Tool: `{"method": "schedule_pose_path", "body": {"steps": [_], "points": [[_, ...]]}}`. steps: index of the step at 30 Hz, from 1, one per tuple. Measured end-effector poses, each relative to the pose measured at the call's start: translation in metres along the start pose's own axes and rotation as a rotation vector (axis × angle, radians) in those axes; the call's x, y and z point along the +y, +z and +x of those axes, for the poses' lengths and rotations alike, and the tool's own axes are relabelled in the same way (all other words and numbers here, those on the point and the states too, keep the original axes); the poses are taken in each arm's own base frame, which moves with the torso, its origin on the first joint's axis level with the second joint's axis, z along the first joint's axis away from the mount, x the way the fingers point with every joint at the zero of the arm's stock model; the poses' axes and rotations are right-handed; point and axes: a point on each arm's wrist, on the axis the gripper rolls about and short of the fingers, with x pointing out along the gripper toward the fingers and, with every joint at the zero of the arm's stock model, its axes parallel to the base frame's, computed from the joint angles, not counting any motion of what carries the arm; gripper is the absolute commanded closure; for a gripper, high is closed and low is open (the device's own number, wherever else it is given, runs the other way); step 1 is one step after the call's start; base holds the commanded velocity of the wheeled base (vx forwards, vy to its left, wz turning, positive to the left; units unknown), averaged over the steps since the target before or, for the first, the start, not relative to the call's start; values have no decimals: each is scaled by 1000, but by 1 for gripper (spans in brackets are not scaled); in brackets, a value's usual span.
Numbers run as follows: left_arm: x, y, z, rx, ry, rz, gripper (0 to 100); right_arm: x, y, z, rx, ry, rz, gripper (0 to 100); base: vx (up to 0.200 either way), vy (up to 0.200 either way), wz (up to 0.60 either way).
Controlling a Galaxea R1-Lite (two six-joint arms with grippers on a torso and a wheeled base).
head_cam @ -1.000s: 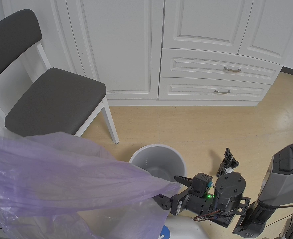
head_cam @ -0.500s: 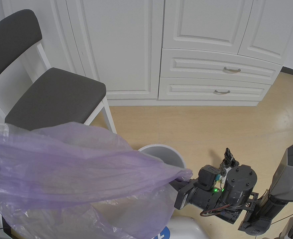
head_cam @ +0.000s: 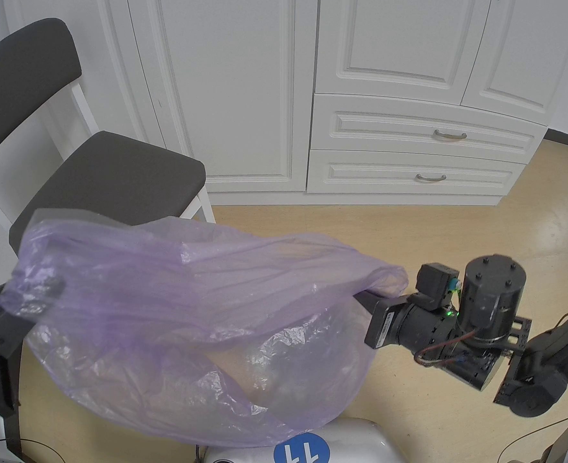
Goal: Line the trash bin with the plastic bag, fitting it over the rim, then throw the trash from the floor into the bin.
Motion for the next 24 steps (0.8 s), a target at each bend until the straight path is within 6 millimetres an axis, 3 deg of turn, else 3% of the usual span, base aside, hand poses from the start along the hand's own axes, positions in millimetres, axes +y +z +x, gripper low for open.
{"method": "schedule_pose_path", "body": {"steps": [9, 14, 19, 24], "points": [[14, -15, 48, 265, 308, -193, 100, 17, 76, -8, -81, -175, 190, 100, 0, 0, 0], [21, -31, 74, 367, 469, -195, 100, 24, 107, -17, -180, -211, 250, 100, 0, 0, 0], [24, -47, 90, 448, 530, -180, 100, 24, 114, -27, -193, -230, 209, 100, 0, 0, 0], [26, -55, 96, 482, 535, -171, 100, 16, 99, -36, -123, -274, 45, 100, 0, 0, 0]]}}
